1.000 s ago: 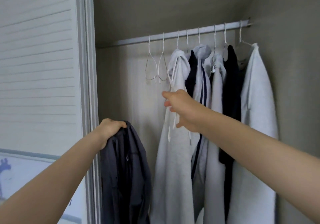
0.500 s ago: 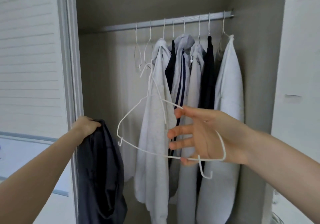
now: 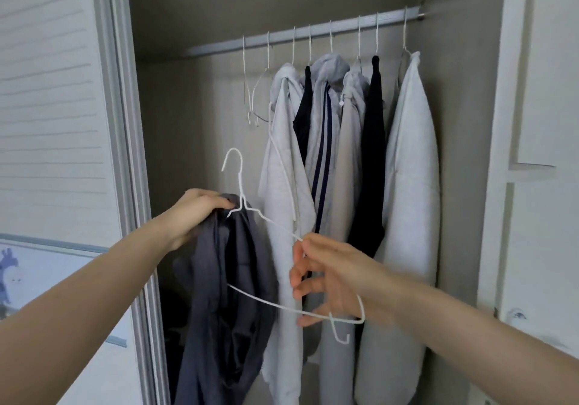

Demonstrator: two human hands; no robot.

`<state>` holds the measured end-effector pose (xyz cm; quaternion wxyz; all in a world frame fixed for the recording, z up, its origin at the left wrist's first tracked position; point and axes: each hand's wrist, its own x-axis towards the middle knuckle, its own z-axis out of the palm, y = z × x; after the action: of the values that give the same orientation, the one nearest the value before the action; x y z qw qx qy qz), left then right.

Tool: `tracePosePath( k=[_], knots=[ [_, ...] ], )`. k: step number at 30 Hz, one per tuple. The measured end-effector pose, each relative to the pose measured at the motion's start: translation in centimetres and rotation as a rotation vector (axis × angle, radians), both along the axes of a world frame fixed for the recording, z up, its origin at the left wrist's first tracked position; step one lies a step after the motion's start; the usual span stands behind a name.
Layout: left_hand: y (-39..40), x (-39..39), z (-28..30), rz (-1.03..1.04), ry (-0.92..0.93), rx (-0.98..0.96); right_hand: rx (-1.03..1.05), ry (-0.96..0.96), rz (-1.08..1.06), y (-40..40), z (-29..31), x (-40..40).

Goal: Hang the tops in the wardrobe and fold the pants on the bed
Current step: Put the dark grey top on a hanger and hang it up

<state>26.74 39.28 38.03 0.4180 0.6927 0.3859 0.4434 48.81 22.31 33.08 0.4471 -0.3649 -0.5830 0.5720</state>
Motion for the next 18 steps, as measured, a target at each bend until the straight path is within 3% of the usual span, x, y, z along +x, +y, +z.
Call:
tracePosePath(
  k=[2, 4, 6, 7, 8, 15, 18],
  knots=[
    [-0.8, 0.3, 0.9, -0.167, 0.021, 0.022, 0.066, 0.064, -0.004, 1.0, -1.3, -0.1],
    [-1.4, -0.1, 1.5, -0.193, 0.261, 0.297, 0.130, 0.122, -0.003, 1.5, -2.2, -0.1],
    [-1.4, -0.7, 2.1, 0.018, 0.683, 0.812, 0.171, 0.206, 0.018, 2.0, -2.7, 0.1],
    [-1.4, -0.9, 2.3, 0.150, 0.812, 0.965, 0.187, 0.245, 0.033, 2.1, -2.9, 0.2],
    [-1.7, -1.0, 2.6, 0.234, 0.850, 0.996, 0.201, 0.267, 0.047, 2.1, -3.1, 0.3],
    [-3.2, -0.8, 3.7, -0.070, 0.318, 0.714, 0.164, 0.238, 0.121, 2.6, -3.4, 1.0],
    [-3.6, -0.7, 3.6, -0.118, 0.239, 0.639, 0.150, 0.185, 0.108, 2.6, -2.6, 2.2]
  ],
)
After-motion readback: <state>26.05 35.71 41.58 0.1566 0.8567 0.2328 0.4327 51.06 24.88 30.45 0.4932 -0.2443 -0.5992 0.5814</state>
